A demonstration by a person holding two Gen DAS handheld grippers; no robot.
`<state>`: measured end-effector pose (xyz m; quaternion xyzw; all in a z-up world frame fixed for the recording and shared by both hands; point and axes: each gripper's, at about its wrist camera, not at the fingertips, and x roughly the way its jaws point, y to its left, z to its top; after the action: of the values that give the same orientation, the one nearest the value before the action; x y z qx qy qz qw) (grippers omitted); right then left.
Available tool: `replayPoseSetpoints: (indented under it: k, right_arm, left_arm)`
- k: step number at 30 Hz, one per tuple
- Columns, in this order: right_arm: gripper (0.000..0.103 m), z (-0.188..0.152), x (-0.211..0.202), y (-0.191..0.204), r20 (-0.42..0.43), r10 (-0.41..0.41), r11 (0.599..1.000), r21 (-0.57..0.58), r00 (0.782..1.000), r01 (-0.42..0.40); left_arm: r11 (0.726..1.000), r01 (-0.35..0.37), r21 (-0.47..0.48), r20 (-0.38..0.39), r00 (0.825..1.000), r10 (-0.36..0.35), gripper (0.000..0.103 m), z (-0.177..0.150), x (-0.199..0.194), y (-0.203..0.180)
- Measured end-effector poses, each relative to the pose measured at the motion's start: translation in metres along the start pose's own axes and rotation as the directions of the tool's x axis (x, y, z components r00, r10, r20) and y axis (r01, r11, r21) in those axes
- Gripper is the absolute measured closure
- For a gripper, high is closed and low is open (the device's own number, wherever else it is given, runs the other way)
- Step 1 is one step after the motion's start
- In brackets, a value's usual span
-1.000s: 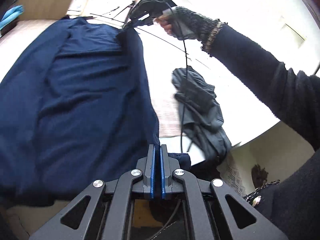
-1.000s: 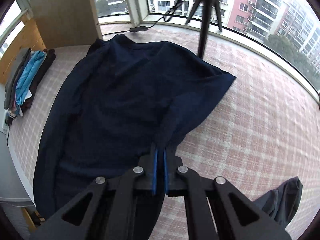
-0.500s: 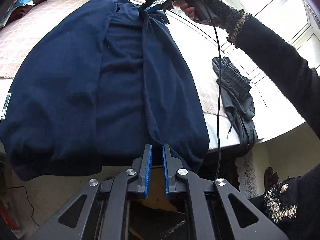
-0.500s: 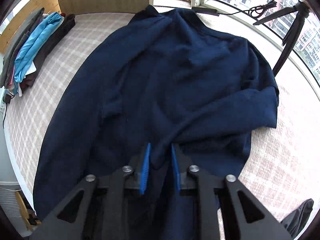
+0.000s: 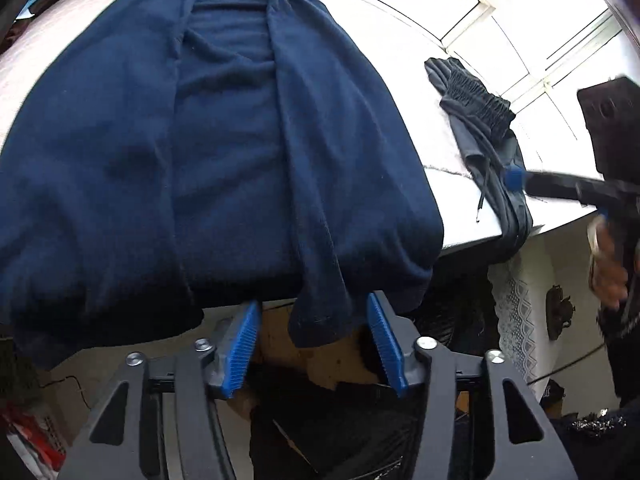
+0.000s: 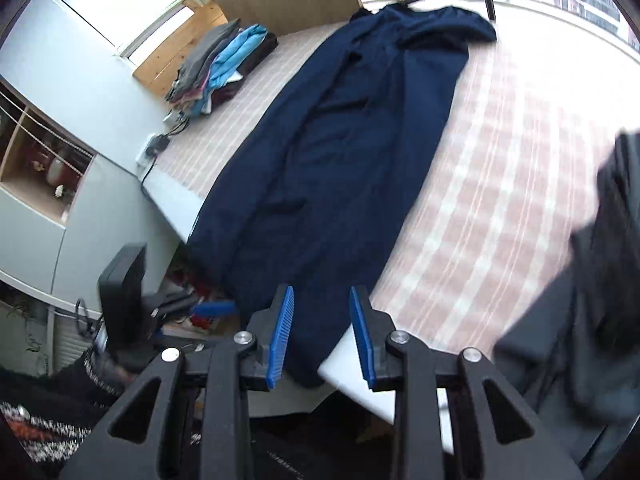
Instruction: Fold clothes
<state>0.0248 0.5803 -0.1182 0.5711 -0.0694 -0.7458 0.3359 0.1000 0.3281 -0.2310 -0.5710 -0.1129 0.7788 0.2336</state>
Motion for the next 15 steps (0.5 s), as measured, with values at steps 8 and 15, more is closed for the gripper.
replayPoseSetpoints:
  k: [8,15]
  right_arm:
    - [0.073,-0.089,0.067,0.021,-0.025,-0.138,0.989,-0.061,0.990,0.136]
    - [0.070,-0.090,0.097,0.018,0.013,-0.117,0.988,-0.098,0.993,0.118]
  left_arm:
    - [0.997,0.010,0.073,0.054,0.998,-0.014,0.099,0.005,-0.040,0.001]
    - [0.996,0.021,0.087,0.005,1.000,-0.021,0.099,0.008,-0.031,0.000]
